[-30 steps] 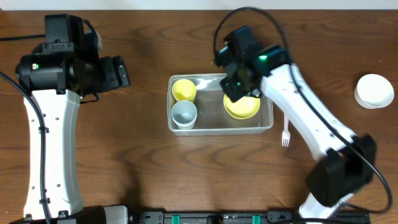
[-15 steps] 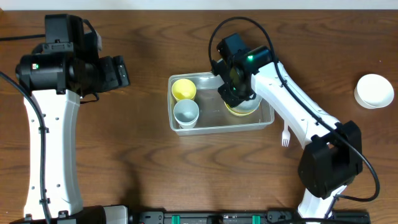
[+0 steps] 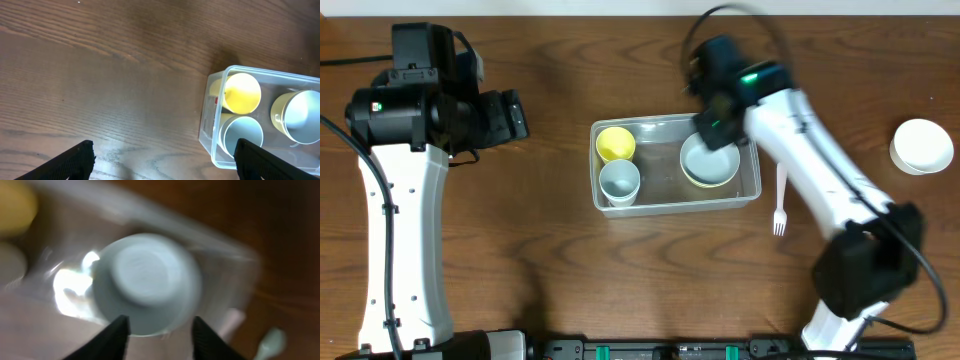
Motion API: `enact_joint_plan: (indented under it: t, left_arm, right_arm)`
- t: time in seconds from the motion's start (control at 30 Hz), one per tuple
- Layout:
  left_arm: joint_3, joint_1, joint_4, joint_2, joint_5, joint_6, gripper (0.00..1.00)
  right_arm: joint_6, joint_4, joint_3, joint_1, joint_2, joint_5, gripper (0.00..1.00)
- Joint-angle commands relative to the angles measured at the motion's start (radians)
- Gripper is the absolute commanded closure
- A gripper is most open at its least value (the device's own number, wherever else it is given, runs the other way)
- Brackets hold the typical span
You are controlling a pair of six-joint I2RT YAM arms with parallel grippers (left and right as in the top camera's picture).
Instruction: Pack container
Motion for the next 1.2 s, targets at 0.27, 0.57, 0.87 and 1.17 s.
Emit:
enact_joint_plan:
  t: [0.27,0.57,0.87,1.17]
  left_arm:
    - [-0.011,0.003,-0.002,0.002,-0.005,-0.004,0.10]
    - [-0.011,0.003,-0.003,0.002,-0.005,-0.004,0.10]
    - [-0.015,0.003,-0.003,0.008,-0.005,-0.004,0.10]
    - [-0.015,0.003,-0.003,0.018,-0.005,-0.004,0.10]
  right_arm:
    - [0.110,0.055,0.067,-0.563,-0.106,0.064,0.24]
    - [0.083,0.091,0.067,-0.789,0.109,0.014,0.23]
    - [0.049,0.131,0.067,-0.840,0.315,-0.028,0.24]
    - [0.050,0.149,0.067,-0.840,0.386,-0.032,0.57]
